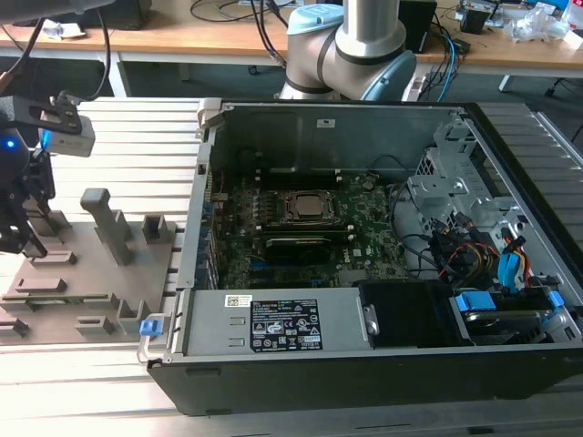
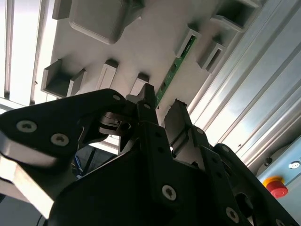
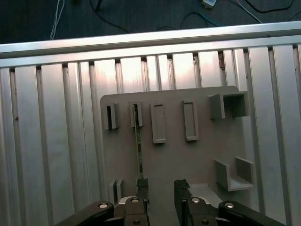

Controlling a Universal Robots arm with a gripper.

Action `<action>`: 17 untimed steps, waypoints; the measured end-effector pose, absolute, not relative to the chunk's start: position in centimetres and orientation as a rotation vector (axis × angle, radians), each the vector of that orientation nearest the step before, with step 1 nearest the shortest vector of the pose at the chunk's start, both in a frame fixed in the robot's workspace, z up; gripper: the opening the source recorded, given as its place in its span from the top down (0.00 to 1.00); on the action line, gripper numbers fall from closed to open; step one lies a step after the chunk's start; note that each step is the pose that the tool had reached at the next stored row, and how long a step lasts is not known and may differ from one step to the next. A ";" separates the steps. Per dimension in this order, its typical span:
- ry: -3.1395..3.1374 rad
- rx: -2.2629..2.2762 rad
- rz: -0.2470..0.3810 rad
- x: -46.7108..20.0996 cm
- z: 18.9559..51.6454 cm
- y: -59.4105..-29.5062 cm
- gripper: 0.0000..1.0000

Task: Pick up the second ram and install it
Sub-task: 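Pick up the second ram and move it above second insertion slot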

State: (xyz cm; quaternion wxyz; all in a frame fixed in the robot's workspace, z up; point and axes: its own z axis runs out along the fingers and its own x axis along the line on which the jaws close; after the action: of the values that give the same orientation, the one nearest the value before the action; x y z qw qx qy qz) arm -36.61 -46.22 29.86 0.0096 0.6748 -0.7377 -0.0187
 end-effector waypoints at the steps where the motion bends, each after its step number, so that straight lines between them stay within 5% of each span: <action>1: -2.303 2.107 -0.059 -36.6 29.7 -46.2 0.64; 17: -2.304 2.107 -0.059 -36.6 28.0 -46.2 0.64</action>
State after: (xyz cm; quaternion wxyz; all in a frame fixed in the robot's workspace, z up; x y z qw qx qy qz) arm -36.61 -46.22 27.98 0.0096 0.6748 -0.7377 -0.0187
